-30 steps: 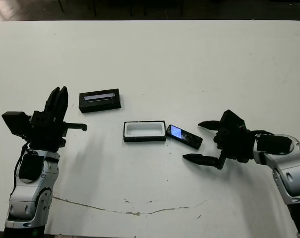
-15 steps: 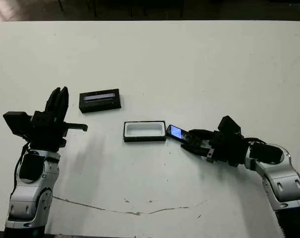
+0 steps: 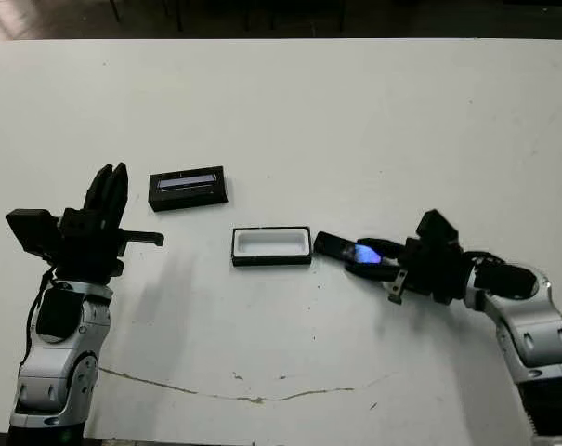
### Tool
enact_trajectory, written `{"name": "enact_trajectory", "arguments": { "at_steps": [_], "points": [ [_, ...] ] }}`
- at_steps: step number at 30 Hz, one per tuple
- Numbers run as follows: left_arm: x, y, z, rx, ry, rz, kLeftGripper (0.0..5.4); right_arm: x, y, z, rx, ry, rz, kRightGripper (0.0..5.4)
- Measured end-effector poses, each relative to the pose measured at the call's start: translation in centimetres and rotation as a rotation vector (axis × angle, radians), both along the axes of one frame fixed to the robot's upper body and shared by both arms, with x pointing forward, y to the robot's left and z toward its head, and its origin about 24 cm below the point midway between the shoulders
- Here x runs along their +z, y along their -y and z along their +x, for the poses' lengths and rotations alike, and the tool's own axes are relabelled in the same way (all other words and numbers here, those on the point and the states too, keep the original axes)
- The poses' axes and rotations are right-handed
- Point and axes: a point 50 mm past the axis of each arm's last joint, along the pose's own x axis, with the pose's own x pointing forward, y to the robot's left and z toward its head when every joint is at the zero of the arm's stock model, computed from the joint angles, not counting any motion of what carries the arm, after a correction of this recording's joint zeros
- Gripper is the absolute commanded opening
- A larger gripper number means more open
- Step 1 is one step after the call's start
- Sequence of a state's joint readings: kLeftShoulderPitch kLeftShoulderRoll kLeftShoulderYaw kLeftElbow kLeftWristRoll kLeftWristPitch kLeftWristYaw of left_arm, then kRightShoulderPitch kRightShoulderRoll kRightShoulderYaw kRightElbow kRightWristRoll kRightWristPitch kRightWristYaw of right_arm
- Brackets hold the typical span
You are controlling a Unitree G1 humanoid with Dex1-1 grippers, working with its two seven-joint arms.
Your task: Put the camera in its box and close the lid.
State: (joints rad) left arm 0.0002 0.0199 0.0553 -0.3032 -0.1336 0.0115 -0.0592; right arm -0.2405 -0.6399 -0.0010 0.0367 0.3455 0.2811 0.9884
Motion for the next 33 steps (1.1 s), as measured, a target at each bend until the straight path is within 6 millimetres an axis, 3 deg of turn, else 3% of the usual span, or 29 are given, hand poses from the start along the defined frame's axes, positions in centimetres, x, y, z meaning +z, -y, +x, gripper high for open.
{"name": "enact_trajectory", "arguments": {
  "at_steps": [6,12,20,33],
  "points": [
    [0.0,0.0,0.0,0.000,0.000,-0.002,0.00,4.3,0.0,2.2,-0.013,0.106,0.041,0.21],
    [0.0,-0.1,0.1,0.003,-0.001,-0.003,0.00,6.4,-2.1,3.6,0.094,0.106,0.044,0.21],
    [0.1,-0.1,0.1,0.001,0.003,0.000,0.00,4.2,-5.4,4.6,0.288,0.007,-0.062,0.20],
    [0.1,-0.1,0.1,0.001,0.004,0.002,0.00,2.3,-7.3,4.3,0.418,-0.040,-0.252,0.20]
  ]
}}
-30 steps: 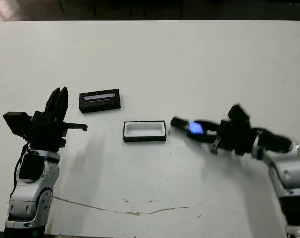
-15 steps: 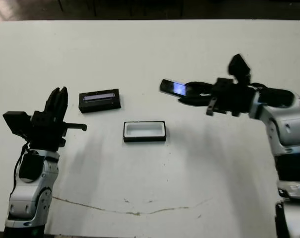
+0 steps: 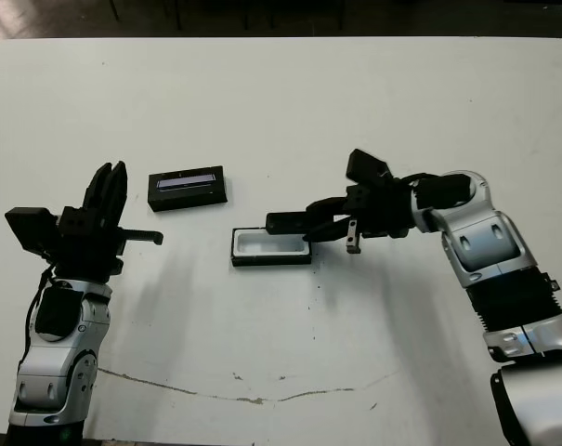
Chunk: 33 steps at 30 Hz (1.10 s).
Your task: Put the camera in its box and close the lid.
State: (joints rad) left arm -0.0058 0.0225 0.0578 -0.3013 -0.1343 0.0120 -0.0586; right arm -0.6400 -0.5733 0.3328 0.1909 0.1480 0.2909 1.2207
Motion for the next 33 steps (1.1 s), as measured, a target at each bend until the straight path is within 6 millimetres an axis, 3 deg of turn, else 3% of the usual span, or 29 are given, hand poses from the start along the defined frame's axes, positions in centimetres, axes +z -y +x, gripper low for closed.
{"name": "enact_trajectory", "arguments": {
  "at_steps": [19,33],
  "points": [
    [-0.2,0.1,0.0,-0.002,-0.007,-0.013,0.00,-0.4,-0.5,-0.2,0.060,-0.047,0.021,0.20],
    [-0.3,0.5,-0.1,-0.002,0.000,-0.022,0.00,0.8,-1.9,-0.7,0.097,0.081,-0.034,0.20]
  ]
}}
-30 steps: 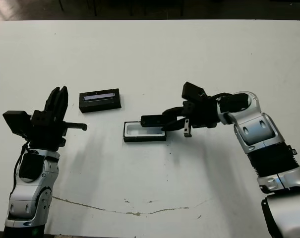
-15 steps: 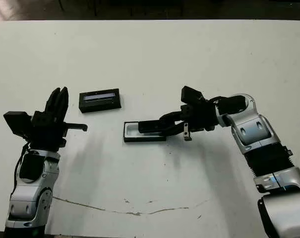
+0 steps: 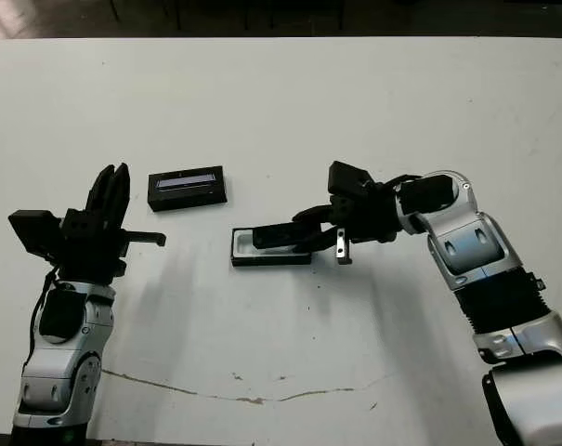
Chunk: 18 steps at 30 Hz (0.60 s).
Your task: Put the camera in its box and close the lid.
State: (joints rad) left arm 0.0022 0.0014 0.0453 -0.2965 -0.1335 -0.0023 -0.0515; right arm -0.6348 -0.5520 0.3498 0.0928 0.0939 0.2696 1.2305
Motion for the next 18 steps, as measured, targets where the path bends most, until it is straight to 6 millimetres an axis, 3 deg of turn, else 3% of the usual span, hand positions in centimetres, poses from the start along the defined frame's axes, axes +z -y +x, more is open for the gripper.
{"name": "enact_trajectory", "arguments": {
  "at_steps": [18],
  "points": [
    [-0.26,0.25,-0.16,0.011,-0.006,0.003,0.00,0.34,-0.59,-0.75,-0.022,-0.031,-0.023,0.20]
  ]
}}
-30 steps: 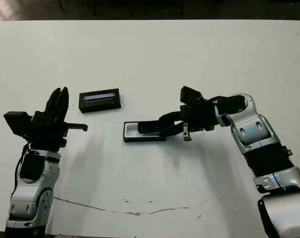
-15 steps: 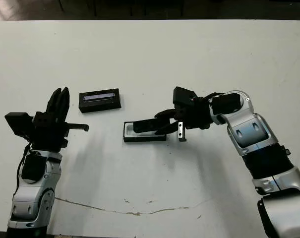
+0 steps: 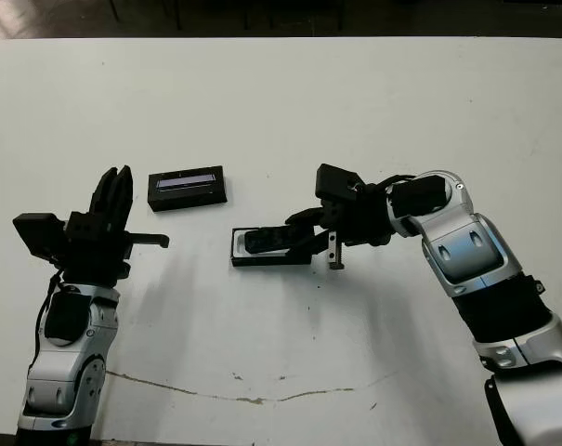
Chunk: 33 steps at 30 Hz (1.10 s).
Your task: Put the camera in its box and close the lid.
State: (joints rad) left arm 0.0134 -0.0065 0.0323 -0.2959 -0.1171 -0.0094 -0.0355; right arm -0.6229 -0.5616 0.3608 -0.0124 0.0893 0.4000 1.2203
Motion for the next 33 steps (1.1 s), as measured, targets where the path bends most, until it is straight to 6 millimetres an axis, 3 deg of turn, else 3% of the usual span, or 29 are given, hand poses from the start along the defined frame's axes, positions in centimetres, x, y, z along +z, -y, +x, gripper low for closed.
{"name": "enact_trajectory", "arguments": {
  "at_steps": [33],
  "points": [
    [-0.50,0.14,-0.04,0.006,-0.012,0.002,0.00,0.14,-0.57,0.91,-0.025,-0.015,-0.089,0.19]
  ]
}}
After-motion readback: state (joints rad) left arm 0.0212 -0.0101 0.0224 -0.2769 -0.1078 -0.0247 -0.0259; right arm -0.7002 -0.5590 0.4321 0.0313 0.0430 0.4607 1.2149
